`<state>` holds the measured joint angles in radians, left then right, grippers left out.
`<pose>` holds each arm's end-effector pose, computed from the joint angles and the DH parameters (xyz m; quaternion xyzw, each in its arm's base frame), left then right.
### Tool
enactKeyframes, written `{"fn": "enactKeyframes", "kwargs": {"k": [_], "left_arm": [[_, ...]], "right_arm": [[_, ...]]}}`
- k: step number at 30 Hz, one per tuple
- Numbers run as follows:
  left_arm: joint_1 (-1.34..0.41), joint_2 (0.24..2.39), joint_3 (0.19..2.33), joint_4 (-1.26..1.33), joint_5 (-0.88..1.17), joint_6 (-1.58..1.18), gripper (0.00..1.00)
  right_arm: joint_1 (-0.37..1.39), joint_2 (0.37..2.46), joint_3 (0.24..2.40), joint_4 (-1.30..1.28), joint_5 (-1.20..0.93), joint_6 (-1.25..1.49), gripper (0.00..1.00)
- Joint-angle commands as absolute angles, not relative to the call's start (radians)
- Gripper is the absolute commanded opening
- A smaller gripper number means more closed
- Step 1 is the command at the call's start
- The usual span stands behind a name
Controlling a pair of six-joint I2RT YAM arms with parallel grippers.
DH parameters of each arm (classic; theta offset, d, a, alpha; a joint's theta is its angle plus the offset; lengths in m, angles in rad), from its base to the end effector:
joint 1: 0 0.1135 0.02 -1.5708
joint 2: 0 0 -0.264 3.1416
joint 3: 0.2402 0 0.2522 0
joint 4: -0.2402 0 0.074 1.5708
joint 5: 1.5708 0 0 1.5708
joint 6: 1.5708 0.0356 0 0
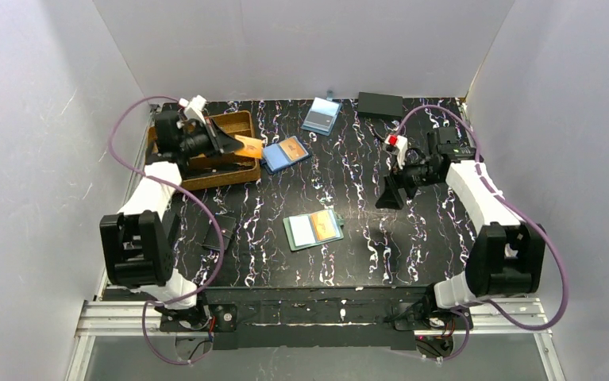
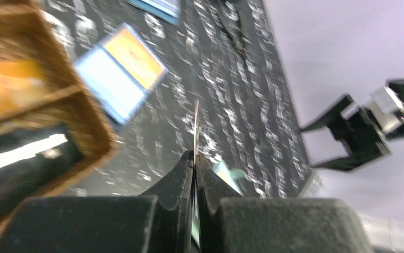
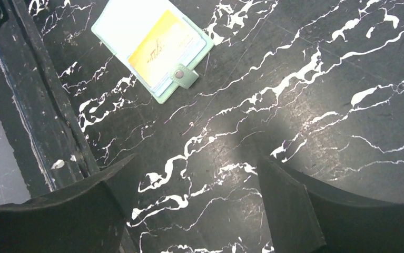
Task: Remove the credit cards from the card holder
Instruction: Place the credit card in the storage box.
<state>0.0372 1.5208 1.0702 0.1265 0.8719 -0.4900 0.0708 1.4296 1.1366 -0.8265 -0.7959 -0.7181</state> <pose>0.3461 -0.0144 0.2936 0.0462 0.7748 -0.4529 0.4387 0.2753 0.0450 0.2726 -0.4253 0.7962 0.2925 0.3157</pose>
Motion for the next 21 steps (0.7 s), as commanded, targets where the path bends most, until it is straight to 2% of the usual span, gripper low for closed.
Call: {"fn": "enactKeyframes", "kwargs": {"k": [1, 6, 12, 21], "left_arm": [[0.084, 1.58, 1.299, -0.202, 0.747, -0.269, 0.0], [0.114, 1.662, 1.448, -0.328, 0.686, -0.217, 0.0], [0.142, 1.726, 1.444, -0.168, 0.762, -0.316, 0.0], [0.155, 1.858, 1.508, -0.134, 0.733, -0.321, 0.0]], "right_arm": [[0.061, 1.53, 1.23, -0.802, -0.859, -0.74, 0.88], [0.064, 1.545, 1.262, -0.849, -0.833, -0.826, 0.88], [0.064, 1.553, 1.221, -0.821, -0.79, -0.827, 0.88], [0.067, 1.683, 1.298, -0.821, -0.798, -0.808, 0.88]]}}
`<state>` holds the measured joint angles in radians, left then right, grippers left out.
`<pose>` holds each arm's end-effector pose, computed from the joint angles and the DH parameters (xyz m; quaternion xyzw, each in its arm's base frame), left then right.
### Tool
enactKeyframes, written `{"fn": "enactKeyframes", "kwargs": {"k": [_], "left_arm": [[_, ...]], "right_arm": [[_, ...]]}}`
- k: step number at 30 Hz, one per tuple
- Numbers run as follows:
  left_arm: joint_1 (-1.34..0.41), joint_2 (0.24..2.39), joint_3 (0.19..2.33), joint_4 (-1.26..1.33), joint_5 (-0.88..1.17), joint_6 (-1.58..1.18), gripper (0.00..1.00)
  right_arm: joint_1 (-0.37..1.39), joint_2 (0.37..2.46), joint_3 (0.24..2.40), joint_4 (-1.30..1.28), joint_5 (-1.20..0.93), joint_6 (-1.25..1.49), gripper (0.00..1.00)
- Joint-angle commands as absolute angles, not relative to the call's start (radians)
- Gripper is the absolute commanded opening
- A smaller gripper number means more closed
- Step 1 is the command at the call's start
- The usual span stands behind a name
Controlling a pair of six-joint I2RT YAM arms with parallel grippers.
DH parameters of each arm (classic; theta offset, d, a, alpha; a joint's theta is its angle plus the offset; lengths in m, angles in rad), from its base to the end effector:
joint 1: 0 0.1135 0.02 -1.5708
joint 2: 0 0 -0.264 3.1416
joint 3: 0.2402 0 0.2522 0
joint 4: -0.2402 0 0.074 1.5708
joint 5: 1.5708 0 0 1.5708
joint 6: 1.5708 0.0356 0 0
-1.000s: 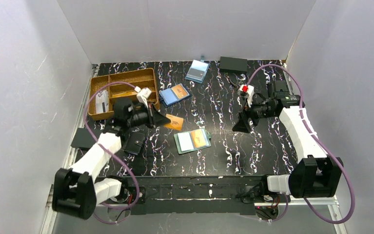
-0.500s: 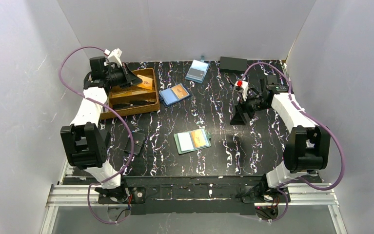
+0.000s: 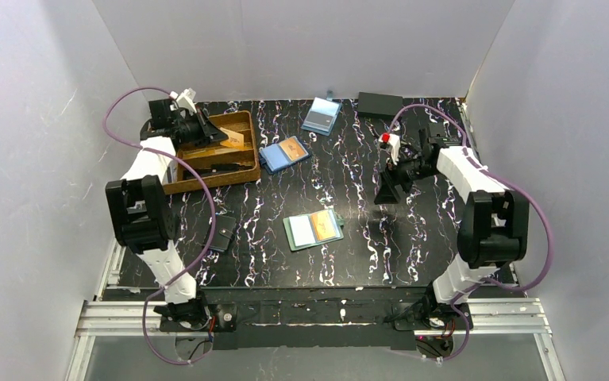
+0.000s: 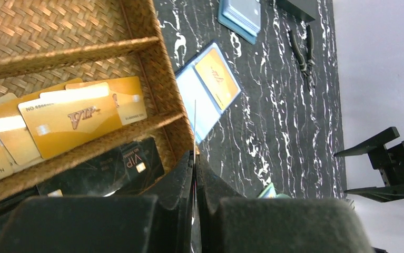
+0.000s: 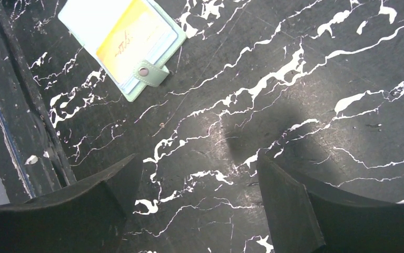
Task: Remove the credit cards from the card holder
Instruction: Place the credit card in the storage box.
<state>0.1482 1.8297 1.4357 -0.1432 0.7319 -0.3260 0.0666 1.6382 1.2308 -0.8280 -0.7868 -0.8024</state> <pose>0.4220 0.0389 0.2786 -0.0188 0.8307 -0.3508 0.4319 0.3167 0.0464 0.2413 -0.4414 0.7991 0.2972 0.2798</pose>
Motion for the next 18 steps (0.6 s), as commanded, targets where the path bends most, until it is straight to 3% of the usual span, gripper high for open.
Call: {"fn": "enactKeyframes", "kwargs": {"k": [1, 18], "left_arm": [[0.156, 1.878, 1.525, -0.14, 0.726, -0.322, 0.0], [0.158, 2.051, 1.661, -0.207, 0.638, -0.319, 0.01]], "right_arm": [[0.07, 1.699, 1.31, -0.829, -0.798, -0.82, 0.88], [0.084, 1.752, 1.347, -0.847, -0.764, -0.84, 0.88]]}}
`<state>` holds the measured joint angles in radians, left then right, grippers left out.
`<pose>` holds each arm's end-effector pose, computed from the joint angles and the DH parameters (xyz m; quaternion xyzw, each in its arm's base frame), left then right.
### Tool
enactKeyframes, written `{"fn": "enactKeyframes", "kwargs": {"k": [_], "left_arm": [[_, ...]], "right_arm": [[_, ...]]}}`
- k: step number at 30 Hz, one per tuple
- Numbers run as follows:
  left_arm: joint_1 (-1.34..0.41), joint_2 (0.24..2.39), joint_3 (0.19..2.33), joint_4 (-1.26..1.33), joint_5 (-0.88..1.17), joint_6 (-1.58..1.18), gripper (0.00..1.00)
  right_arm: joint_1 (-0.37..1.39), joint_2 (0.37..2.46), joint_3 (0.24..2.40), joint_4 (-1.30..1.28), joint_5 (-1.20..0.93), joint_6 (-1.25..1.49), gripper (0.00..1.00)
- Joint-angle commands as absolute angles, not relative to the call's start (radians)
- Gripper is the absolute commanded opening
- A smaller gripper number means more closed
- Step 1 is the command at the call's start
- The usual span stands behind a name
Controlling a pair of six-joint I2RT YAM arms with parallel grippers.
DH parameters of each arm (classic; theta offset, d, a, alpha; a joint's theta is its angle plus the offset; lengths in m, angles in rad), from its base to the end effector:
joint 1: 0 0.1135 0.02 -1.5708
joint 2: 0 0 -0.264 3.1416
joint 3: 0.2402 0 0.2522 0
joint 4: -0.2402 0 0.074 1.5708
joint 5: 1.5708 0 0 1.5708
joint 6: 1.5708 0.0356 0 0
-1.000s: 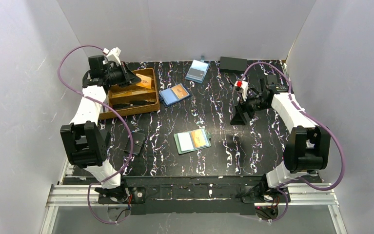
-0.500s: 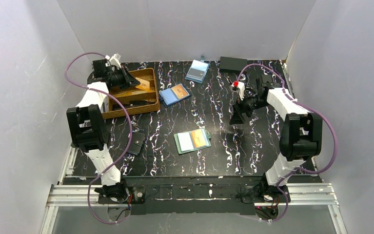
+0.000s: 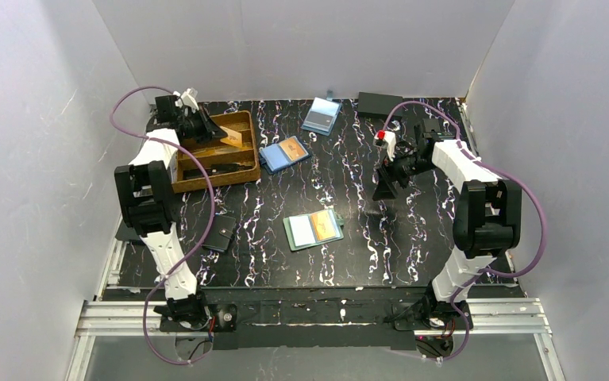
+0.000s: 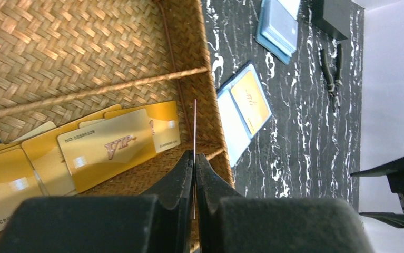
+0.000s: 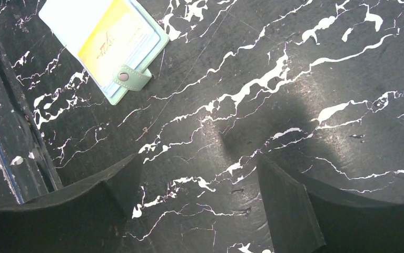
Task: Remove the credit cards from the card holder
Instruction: Place the credit card in the storage box.
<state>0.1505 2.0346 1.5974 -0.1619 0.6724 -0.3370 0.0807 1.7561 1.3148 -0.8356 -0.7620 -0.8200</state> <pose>0.4676 0.0485 0.2428 -0.0520 0.8473 -0.3315 0.4117 0.3416 0.0523 0.2271 -0.4487 0.8030 0.2939 0.2596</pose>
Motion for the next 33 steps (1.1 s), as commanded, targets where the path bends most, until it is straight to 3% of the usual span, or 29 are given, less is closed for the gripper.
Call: {"fn": "enactKeyframes", "kwargs": {"k": [1, 8, 11, 18, 23, 25, 28, 33], "left_arm": [[0.159, 2.061, 1.673, -0.216, 0.627, -0.315, 0.01], [0.16, 2.13, 1.744, -0.241, 0.582, -0.316, 0.03], [0.16, 2.151, 1.76, -0.26, 0.567, -0.317, 0.09], [0.161, 2.087, 1.751, -0.326, 0.394, -0.312, 0.39], [0.162, 1.938, 1.684, -0.357, 0.196, -0.31, 0.58], [0.164, 1.859, 1.63, -0.346, 0.167, -0.338, 0.7], [0.189, 1.732, 1.472, -0.23, 0.235, -0.477, 0.96], [0.264, 1.579, 1.194, 0.024, 0.554, -0.768, 0.98]], "right_arm": [[0.084, 1.752, 1.345, -0.846, -0.764, -0.84, 0.88], [0.086, 1.748, 1.347, -0.848, -0.762, -0.84, 0.88], [0.086, 1.745, 1.345, -0.848, -0.758, -0.841, 0.88], [0.087, 1.728, 1.323, -0.848, -0.763, -0.838, 0.88], [0.089, 1.721, 1.322, -0.85, -0.772, -0.835, 0.88], [0.09, 1.72, 1.322, -0.851, -0.775, -0.836, 0.88], [0.101, 1.717, 1.321, -0.852, -0.78, -0.841, 0.88], [0.152, 1.698, 1.313, -0.881, -0.794, -0.876, 0.88]]}}
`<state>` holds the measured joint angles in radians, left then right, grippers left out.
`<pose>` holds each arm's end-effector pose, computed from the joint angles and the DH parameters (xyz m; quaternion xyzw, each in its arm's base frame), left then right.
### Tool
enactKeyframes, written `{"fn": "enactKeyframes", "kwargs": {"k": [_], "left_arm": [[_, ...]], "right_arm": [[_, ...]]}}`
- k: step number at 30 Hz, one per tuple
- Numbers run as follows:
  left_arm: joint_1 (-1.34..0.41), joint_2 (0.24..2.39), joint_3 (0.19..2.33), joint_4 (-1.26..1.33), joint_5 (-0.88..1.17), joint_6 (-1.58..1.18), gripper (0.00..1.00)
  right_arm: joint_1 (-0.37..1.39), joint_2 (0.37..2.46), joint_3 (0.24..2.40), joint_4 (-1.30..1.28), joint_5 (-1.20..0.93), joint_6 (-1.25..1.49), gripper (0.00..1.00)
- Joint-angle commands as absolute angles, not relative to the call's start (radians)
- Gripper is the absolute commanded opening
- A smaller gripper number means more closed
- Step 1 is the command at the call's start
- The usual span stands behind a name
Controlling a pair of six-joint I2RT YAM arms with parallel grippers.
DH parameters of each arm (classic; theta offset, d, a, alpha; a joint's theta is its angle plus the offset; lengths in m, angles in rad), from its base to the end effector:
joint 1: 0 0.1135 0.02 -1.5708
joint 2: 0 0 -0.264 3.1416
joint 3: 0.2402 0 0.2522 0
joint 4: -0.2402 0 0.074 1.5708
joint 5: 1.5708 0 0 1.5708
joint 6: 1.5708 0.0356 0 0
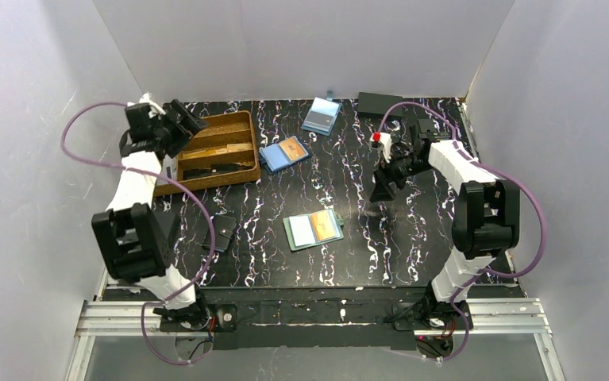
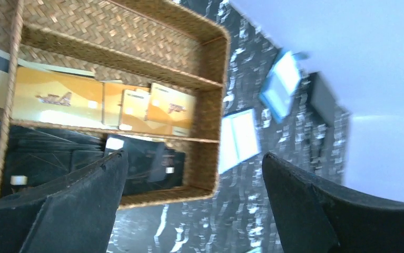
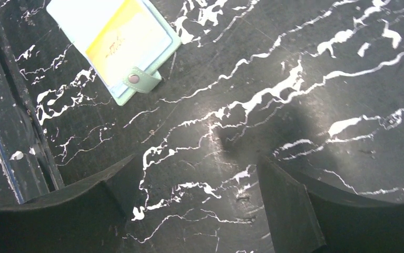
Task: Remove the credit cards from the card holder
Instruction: Place the credit card in the storage box, then remove the credit card from the card holder.
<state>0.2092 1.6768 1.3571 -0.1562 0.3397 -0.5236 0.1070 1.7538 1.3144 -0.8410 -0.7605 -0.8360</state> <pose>0.3888 0.0704 0.3067 -0.2193 0.8172 -0.2229 0.4841 0.3392 0.0611 0.2276 -0.4652 0.7942 0.2952 0.2564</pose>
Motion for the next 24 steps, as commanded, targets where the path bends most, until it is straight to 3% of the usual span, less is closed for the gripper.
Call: {"fn": "enactKeyframes", "kwargs": {"k": [1, 11, 18, 24], "left_arm": [[0.265, 1.541, 1.165, 0.02, 0.579, -0.774, 0.98], [0.175, 1.171, 0.838, -0.061, 0.668, -0.856, 0.98], [-0.074, 0.955, 0.638, -0.024, 0.584, -0.992, 0.98], [-0.197, 0.893, 0.583, -0.035, 0.546, -1.035, 0.97]], "right_arm": [[0.169, 1.692, 1.308, -0.884, -0.797, -0.878, 0.88], [0.352, 1.586, 1.187, -0.701, -0.803, -0.593, 0.83], [0.396, 1.514, 1.11, -0.578, -0.824, -0.366, 0.74], [0.402, 1.472, 1.023, -0.438, -0.856, -0.12, 0.61]]}}
